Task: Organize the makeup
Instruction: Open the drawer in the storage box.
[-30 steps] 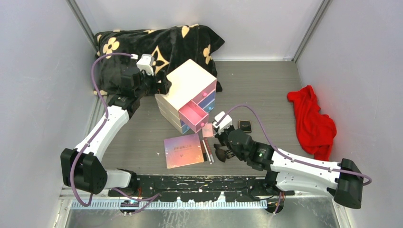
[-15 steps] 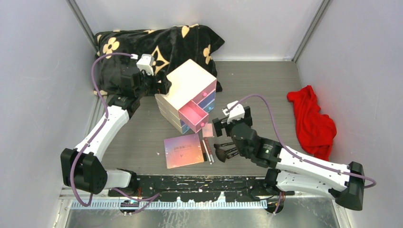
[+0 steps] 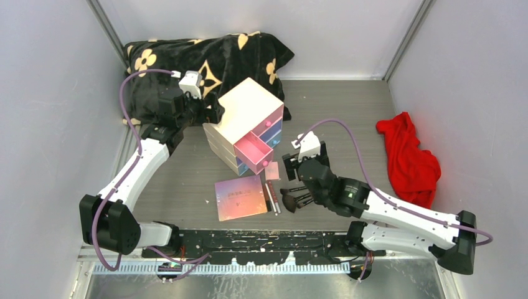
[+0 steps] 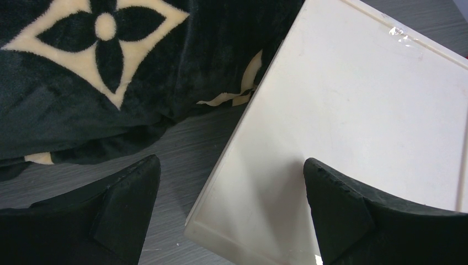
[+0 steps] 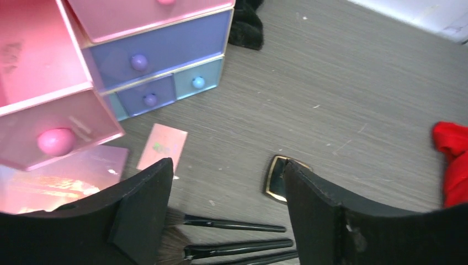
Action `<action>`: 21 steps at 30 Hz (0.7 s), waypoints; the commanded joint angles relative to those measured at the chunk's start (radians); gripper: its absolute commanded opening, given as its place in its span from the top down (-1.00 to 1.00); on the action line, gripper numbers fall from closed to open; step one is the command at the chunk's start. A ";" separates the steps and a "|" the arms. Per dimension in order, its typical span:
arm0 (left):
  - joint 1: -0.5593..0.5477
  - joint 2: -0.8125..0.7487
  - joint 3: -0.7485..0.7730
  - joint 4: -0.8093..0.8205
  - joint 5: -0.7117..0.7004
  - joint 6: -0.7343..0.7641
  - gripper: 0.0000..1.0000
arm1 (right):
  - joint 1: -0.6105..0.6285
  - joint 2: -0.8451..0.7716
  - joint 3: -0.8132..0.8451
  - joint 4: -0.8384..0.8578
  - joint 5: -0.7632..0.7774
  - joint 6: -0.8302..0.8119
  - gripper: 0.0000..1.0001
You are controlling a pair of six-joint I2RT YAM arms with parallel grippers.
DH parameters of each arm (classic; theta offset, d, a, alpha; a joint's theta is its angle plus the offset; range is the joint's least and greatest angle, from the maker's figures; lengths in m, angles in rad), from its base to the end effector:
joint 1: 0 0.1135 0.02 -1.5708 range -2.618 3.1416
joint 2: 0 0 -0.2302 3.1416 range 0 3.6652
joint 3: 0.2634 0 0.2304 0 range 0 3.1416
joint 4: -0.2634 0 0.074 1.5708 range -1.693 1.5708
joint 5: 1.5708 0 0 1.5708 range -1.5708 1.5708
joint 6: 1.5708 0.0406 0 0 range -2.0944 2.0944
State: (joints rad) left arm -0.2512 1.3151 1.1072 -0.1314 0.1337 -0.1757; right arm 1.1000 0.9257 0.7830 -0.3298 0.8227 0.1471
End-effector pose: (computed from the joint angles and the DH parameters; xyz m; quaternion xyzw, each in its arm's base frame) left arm 0.2888 -0.0797 0.3110 0.0693 0.8125 -0.1754 0.5517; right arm 0.1176 0.1654 0.2789 -0.1731 0.7905 0.0025 0.5875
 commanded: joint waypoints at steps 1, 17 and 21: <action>0.003 0.001 -0.019 -0.120 -0.019 0.037 -1.00 | 0.001 -0.052 -0.049 0.024 -0.108 0.088 -0.41; 0.003 0.004 -0.029 -0.112 -0.016 0.035 -1.00 | 0.001 0.077 -0.273 0.251 -0.345 0.285 -0.27; 0.003 0.001 -0.030 -0.115 -0.020 0.038 -1.00 | 0.001 0.094 -0.298 0.310 -0.369 0.307 -0.26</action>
State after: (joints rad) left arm -0.2512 1.3125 1.1069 -0.1352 0.1341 -0.1761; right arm 1.0996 1.0180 0.4801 -0.1425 0.4831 0.4080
